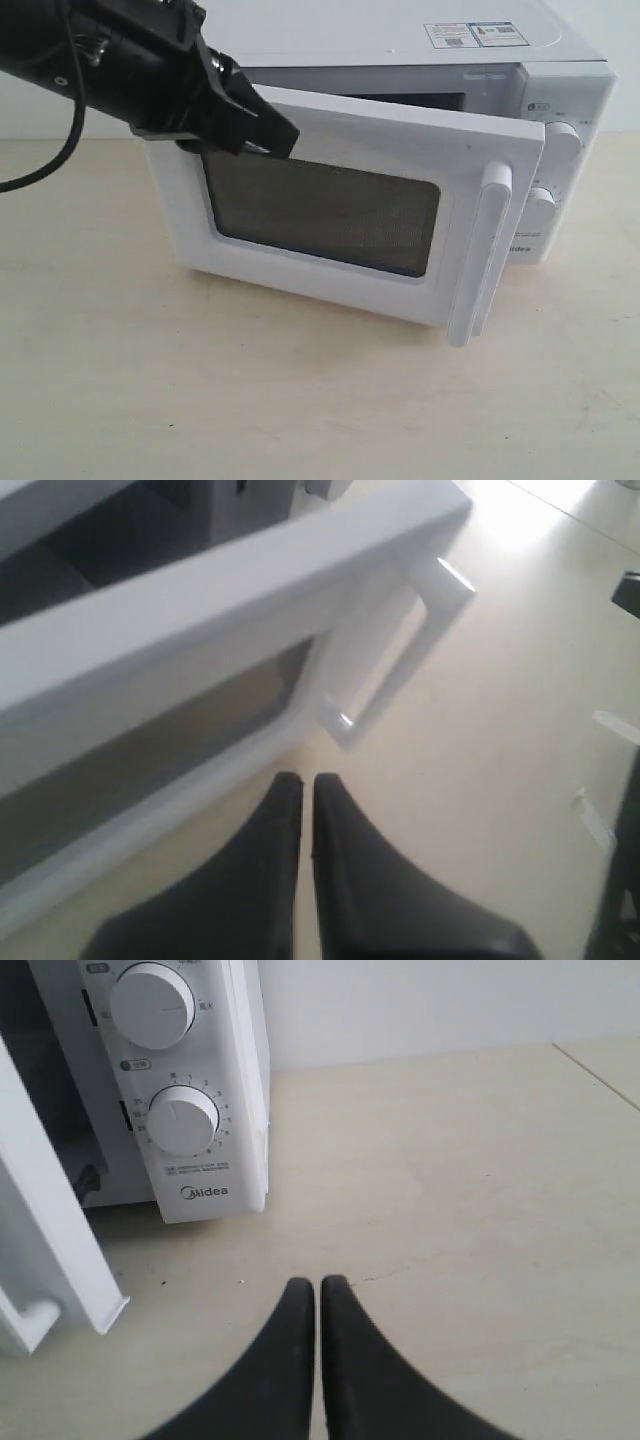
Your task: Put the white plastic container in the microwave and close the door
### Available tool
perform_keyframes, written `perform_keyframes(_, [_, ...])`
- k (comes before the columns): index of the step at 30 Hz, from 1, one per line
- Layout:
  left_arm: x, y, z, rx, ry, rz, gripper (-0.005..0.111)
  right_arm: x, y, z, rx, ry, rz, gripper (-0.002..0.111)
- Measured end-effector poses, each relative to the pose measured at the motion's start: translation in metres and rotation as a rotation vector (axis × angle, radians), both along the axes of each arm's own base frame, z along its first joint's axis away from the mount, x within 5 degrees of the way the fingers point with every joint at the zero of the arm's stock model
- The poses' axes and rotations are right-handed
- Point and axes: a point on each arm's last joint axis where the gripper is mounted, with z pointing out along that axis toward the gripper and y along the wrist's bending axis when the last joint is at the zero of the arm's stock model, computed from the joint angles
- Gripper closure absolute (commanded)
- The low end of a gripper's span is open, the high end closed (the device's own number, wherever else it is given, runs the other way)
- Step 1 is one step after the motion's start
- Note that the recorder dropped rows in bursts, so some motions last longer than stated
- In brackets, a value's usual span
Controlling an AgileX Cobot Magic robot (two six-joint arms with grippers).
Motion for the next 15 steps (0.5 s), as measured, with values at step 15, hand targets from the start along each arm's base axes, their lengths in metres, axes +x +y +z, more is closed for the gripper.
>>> perform_keyframes(15, [-0.044,0.015,0.028,-0.014,0.118,-0.083,0.102,0.000,0.000,0.000,0.000,0.000,0.000,0.108])
